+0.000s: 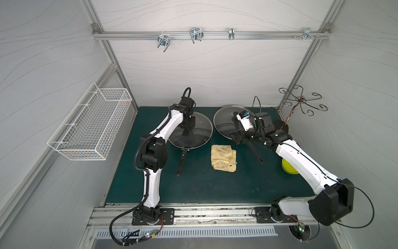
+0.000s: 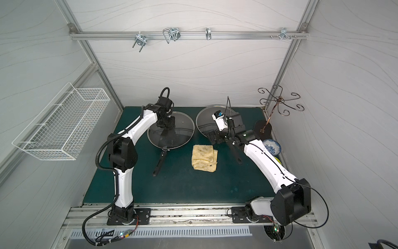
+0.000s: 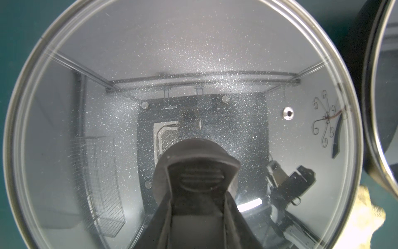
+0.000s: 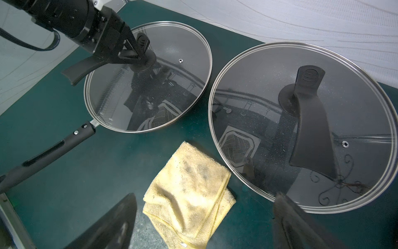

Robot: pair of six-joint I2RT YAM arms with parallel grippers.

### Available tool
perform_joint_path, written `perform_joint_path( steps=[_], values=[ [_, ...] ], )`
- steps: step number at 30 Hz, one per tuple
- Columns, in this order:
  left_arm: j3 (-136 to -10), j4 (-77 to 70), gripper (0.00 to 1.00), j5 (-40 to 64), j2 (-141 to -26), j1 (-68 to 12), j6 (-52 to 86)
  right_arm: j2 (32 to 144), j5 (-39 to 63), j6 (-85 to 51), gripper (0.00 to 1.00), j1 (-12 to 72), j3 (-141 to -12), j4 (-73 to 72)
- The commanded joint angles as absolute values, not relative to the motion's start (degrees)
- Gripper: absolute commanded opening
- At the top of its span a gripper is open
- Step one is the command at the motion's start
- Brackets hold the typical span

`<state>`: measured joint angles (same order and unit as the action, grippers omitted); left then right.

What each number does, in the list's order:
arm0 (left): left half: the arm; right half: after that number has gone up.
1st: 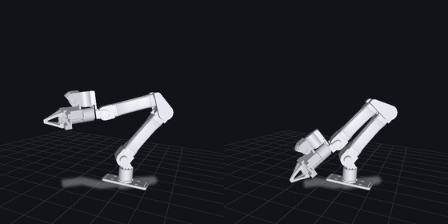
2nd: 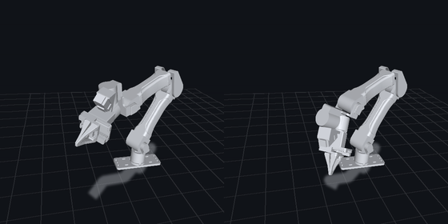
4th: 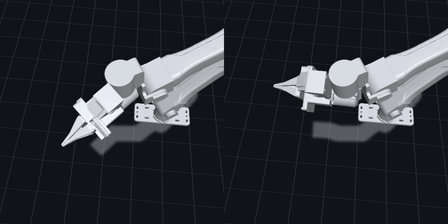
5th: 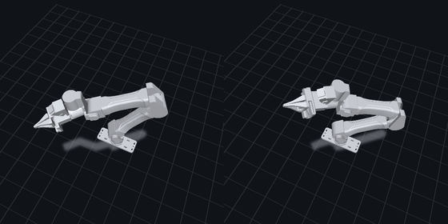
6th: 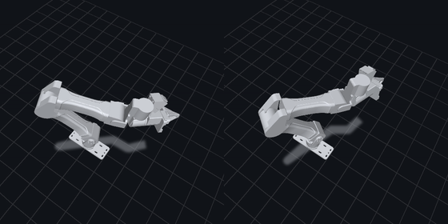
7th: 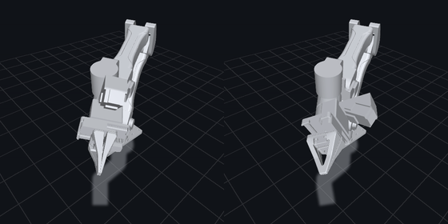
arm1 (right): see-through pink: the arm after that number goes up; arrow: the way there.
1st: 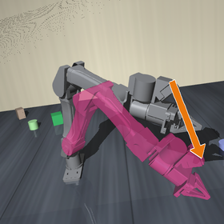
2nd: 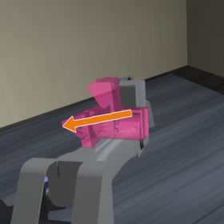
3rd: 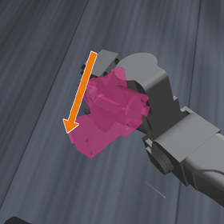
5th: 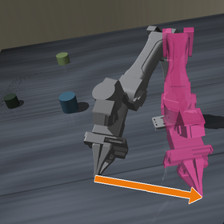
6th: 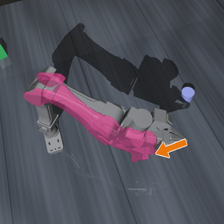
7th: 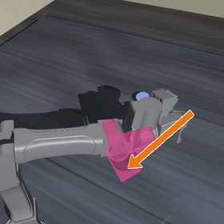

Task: Wipe the pot lid with a cloth
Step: Place the pot lid on the cooking pot.

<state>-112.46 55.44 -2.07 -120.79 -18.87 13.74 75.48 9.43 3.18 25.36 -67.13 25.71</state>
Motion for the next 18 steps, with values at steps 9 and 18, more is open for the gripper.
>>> perform_joint_path(
  steps=[9,18],
  values=[
    [-115.79,55.79,0.03,-1.0,-124.31,-18.9,14.5,73.49,7.55,-0.74,0.99,25.01,-66.82,25.09],
    [-106.0,46.73,0.74,-0.93,-112.76,-18.9,13.35,69.96,2.84,-2.83,0.99,24.81,-63.87,22.63]
  ],
)
